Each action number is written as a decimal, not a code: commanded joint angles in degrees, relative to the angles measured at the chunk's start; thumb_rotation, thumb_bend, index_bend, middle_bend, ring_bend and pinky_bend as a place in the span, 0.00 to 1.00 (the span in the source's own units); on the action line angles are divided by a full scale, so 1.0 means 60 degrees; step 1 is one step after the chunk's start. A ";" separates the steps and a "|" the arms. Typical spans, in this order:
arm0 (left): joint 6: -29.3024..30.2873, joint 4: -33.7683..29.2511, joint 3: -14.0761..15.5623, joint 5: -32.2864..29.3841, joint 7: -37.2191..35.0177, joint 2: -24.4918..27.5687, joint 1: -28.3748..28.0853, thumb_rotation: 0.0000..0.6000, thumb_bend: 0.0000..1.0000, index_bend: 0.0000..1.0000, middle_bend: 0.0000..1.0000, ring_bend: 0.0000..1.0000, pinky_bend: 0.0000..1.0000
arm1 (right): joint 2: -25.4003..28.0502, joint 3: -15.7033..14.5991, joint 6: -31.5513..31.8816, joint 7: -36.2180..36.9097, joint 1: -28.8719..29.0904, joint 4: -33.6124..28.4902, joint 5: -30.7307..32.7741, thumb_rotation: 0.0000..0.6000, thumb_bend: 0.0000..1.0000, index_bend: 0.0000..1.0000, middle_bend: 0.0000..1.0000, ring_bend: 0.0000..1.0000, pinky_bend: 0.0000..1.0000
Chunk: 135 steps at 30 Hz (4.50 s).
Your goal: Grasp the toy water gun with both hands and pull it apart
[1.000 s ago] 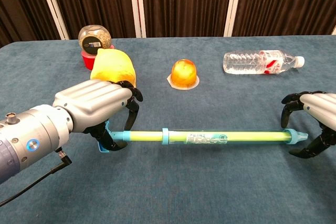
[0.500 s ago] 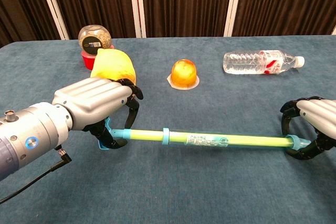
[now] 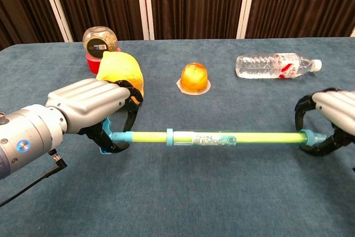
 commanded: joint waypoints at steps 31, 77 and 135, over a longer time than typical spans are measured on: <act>0.0222 -0.0900 0.0279 0.0647 -0.0726 0.1513 0.0331 1.00 0.42 0.57 0.13 0.04 0.13 | 0.1756 0.0715 0.0251 -0.0190 0.0219 -0.0121 0.0499 1.00 0.45 0.76 0.25 0.15 0.07; 0.0155 -0.1384 0.0302 0.1082 -0.1326 0.2720 0.0522 1.00 0.42 0.57 0.13 0.04 0.13 | 0.3035 0.1078 0.0506 -0.1121 0.0327 -0.0010 0.2524 1.00 0.45 0.79 0.25 0.15 0.07; 0.3711 0.0551 0.3000 0.5662 -0.6647 0.4831 0.4279 1.00 0.01 0.00 0.00 0.00 0.01 | 0.5064 -0.2643 0.2386 0.4213 -0.2401 -0.0613 -0.4664 1.00 0.10 0.00 0.00 0.00 0.00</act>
